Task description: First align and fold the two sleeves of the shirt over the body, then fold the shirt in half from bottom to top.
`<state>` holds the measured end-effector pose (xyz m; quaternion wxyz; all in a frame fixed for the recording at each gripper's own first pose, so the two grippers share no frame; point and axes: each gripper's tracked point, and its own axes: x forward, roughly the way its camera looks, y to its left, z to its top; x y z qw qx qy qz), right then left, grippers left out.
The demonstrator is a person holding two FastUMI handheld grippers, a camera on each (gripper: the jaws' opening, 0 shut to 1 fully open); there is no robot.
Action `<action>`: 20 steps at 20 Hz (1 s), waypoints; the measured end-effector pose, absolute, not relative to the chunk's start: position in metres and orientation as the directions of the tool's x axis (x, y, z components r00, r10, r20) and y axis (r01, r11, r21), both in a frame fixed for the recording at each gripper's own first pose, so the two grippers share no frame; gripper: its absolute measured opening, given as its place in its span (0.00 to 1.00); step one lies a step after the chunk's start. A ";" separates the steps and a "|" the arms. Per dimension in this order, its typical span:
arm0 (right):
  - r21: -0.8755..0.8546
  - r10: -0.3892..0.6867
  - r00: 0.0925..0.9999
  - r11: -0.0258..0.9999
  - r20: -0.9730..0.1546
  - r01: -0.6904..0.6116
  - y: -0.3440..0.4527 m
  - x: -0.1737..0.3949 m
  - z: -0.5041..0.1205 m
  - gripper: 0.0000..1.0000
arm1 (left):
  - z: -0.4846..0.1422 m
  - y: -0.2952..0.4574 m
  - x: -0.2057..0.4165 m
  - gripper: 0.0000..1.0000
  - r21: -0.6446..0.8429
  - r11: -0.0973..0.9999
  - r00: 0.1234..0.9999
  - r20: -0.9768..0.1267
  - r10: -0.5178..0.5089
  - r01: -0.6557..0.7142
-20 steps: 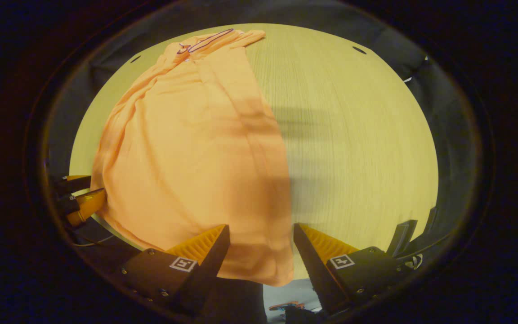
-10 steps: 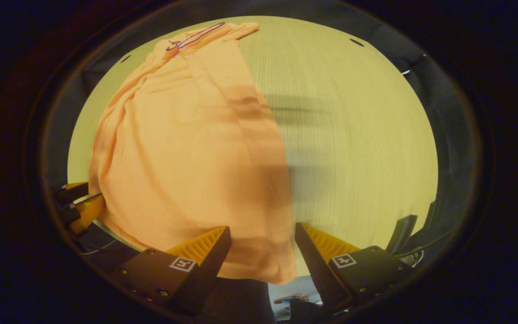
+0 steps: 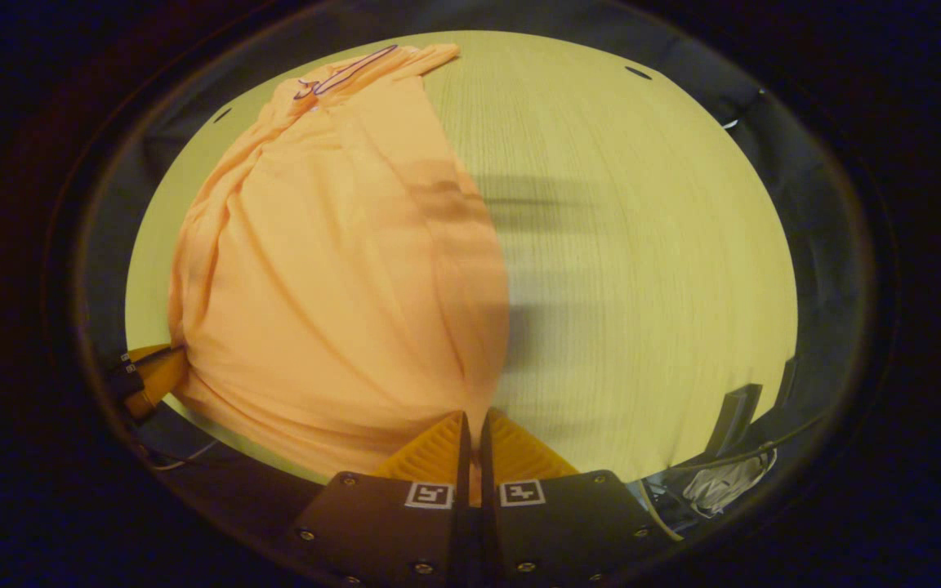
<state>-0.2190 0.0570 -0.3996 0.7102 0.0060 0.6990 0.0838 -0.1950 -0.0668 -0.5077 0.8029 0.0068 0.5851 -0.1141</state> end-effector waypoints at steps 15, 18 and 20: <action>0.249 0.253 0.093 0.967 -0.963 -0.047 0.068 -0.169 -0.363 0.06 | -0.474 -0.059 -0.139 0.06 -0.141 0.977 0.394 -0.898 -0.195 0.162; 0.267 0.272 0.146 0.962 -0.951 -0.051 0.072 -0.133 -0.349 0.06 | -0.458 -0.055 -0.100 0.06 -0.143 0.979 0.445 -0.874 -0.194 0.145; 0.275 0.281 0.177 0.960 -0.943 -0.057 0.076 -0.105 -0.340 0.06 | -0.449 -0.051 -0.072 0.07 -0.139 0.981 0.479 -0.858 -0.187 0.135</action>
